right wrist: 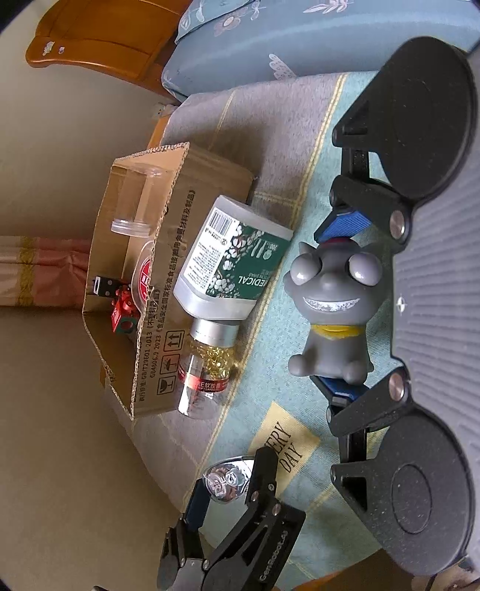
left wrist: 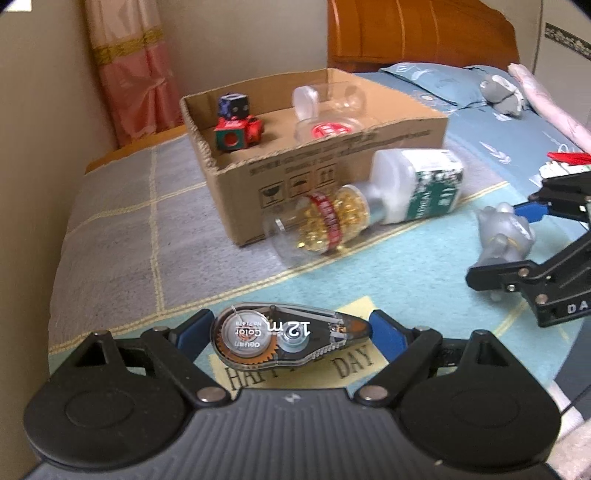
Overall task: Organize rigid objects
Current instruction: 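Grasp the tape roller with the left tool while the right tool grasps the grey cat, then carry both items over the box and open both tools to drop them, then move both tools back toward the capsule jar and white bottle, then grasp the clear capsule jar with the left tool while the right tool grasps the white bottle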
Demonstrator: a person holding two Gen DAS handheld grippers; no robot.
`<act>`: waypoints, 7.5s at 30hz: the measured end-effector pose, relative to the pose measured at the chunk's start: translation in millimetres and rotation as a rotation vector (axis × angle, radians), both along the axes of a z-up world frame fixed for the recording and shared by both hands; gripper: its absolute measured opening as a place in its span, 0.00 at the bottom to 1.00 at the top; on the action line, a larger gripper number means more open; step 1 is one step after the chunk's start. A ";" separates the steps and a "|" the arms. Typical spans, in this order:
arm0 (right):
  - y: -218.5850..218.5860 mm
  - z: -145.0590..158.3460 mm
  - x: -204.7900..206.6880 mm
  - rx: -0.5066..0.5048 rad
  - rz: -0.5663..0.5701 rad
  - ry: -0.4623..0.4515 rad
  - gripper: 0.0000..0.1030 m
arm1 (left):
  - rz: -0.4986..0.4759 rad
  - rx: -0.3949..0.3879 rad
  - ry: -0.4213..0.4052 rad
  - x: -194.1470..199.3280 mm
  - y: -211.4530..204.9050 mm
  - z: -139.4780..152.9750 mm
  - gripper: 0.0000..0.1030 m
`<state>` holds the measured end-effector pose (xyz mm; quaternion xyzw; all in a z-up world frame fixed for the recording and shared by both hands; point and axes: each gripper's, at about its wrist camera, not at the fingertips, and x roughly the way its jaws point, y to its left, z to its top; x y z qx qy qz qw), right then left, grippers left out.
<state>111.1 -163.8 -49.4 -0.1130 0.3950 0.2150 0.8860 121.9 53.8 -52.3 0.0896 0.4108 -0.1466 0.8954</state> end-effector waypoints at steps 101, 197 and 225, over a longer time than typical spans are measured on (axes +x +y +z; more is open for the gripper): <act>-0.4 63.6 78.8 0.078 -0.216 -0.015 1.00 | 0.206 -0.060 -0.153 22.0 14.9 40.2 0.99; -57.7 -36.4 58.3 -0.015 0.055 0.025 1.00 | 0.204 -0.029 0.021 53.6 -33.0 -24.0 0.93; -24.7 -30.8 48.4 -0.067 0.108 0.122 1.00 | 0.187 -0.023 0.018 55.6 -33.7 -25.1 0.94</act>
